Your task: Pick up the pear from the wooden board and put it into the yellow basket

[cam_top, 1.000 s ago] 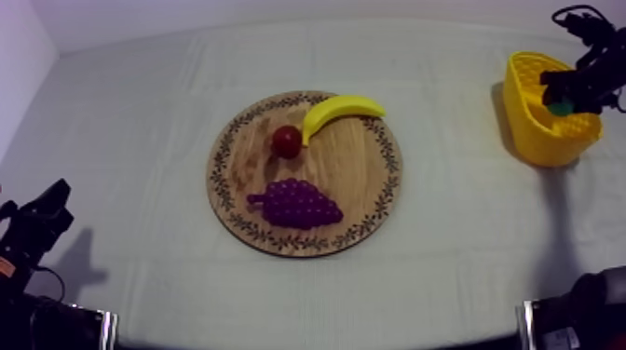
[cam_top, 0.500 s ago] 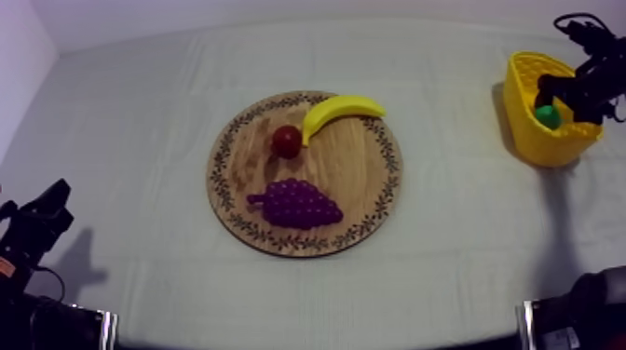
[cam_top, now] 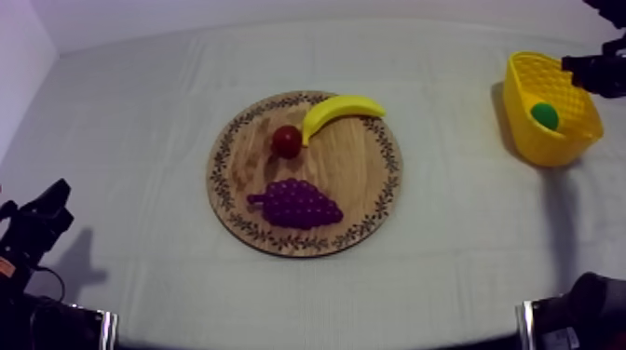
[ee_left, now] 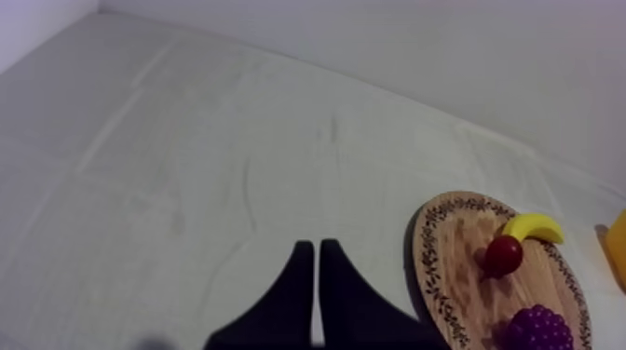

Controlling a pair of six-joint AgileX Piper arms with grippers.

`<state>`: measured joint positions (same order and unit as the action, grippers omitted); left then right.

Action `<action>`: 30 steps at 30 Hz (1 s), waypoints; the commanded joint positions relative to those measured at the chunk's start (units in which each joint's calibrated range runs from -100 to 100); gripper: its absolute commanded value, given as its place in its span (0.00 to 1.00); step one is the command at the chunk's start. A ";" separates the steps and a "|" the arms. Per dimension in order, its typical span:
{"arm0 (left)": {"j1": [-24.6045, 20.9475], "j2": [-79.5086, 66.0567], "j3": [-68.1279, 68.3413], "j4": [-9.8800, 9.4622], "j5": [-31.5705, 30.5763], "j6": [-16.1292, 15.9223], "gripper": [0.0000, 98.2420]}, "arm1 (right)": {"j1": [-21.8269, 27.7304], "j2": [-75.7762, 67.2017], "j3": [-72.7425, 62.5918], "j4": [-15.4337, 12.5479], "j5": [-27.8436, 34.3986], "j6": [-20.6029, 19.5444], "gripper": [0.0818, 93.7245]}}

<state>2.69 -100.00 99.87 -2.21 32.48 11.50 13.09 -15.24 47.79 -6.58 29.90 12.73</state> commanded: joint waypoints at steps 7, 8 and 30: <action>0.02 0.00 0.02 -0.02 0.01 0.00 0.00 | -1.37 -31.51 18.60 0.00 0.71 1.07 0.01; 0.02 0.00 0.02 -0.02 0.01 0.00 0.00 | -1.55 -34.88 20.84 0.34 1.08 0.92 0.00; 0.02 0.00 0.02 -0.02 0.01 0.00 0.00 | -10.11 -79.69 46.43 8.92 17.06 -4.24 0.00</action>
<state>2.69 -100.00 99.87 -2.21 32.48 11.50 2.91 -93.66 93.75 2.90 47.75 8.39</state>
